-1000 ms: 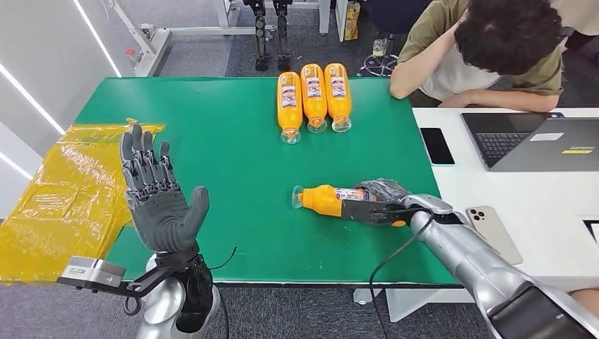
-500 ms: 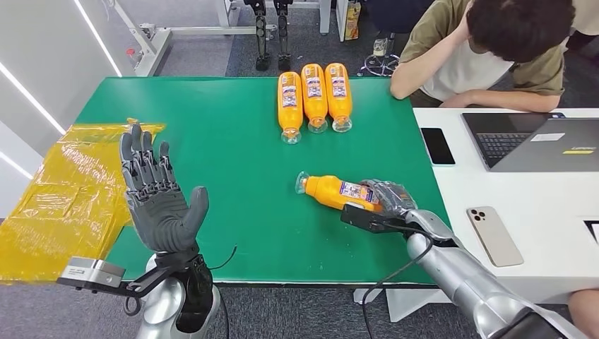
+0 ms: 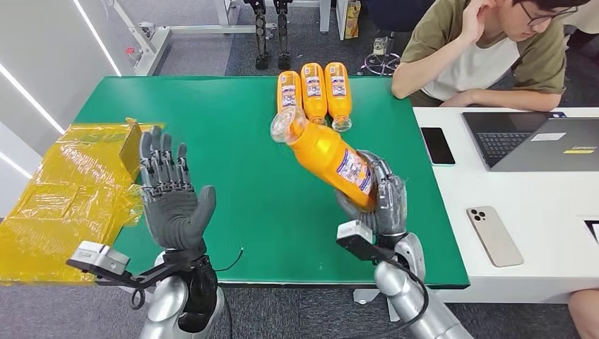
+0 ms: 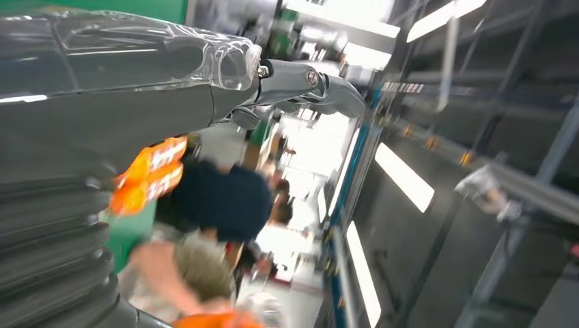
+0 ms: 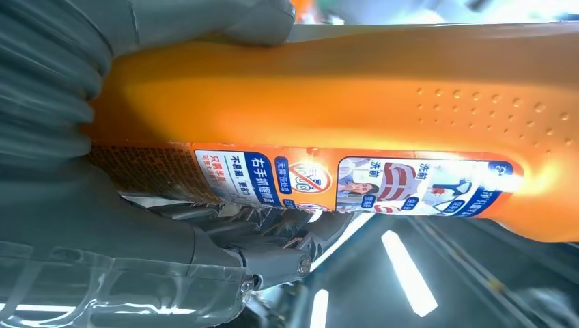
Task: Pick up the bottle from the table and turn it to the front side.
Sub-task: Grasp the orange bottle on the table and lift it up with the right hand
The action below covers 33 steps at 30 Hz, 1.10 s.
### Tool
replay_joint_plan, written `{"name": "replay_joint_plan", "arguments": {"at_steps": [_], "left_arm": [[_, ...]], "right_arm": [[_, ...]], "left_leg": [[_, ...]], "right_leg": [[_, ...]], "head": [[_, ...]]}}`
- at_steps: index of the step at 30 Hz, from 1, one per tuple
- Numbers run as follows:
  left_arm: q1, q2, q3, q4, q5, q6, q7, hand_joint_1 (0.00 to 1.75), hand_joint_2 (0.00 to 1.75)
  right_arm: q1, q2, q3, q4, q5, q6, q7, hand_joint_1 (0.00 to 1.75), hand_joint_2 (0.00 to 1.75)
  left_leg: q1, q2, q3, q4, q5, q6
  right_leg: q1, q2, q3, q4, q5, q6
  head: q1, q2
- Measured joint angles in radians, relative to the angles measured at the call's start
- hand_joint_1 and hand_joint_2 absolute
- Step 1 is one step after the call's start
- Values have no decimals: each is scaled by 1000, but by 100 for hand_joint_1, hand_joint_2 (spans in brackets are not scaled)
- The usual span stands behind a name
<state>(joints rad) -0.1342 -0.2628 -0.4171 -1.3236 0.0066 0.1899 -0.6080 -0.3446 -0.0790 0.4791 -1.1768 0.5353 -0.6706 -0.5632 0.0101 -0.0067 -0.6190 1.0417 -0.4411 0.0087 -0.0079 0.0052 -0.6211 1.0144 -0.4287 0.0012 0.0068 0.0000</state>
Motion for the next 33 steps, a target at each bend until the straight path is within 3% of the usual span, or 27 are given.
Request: {"name": "replay_joint_plan", "arguments": {"at_steps": [5,13,22,33], "left_arm": [[-17,-1,-5,45,57,-109,27,0,175],[-71,-9,-12,122,108,-265,75,0,175],[-92,-8,-10,148,116,-289,77,0,175],[-80,-2,2,148,109,-292,87,0,175]], "right_arm": [[64,57,-37,-97,11,0,-6,175,175],[27,51,70,-103,-59,44,85,175,175],[-8,5,201,-84,-12,295,206,175,175],[-43,-25,258,-82,34,401,208,175,175]], "left_leg": [[0,0,0,0,0,0],[0,1,0,0,1,0],[0,0,-1,0,1,0],[0,0,-1,0,1,0]], "right_leg": [[-1,0,0,0,0,0],[-1,1,0,0,2,1],[-1,0,-1,0,1,0],[-1,0,-1,0,1,0]], "head": [[0,0],[0,0],[0,0],[0,0]]}}
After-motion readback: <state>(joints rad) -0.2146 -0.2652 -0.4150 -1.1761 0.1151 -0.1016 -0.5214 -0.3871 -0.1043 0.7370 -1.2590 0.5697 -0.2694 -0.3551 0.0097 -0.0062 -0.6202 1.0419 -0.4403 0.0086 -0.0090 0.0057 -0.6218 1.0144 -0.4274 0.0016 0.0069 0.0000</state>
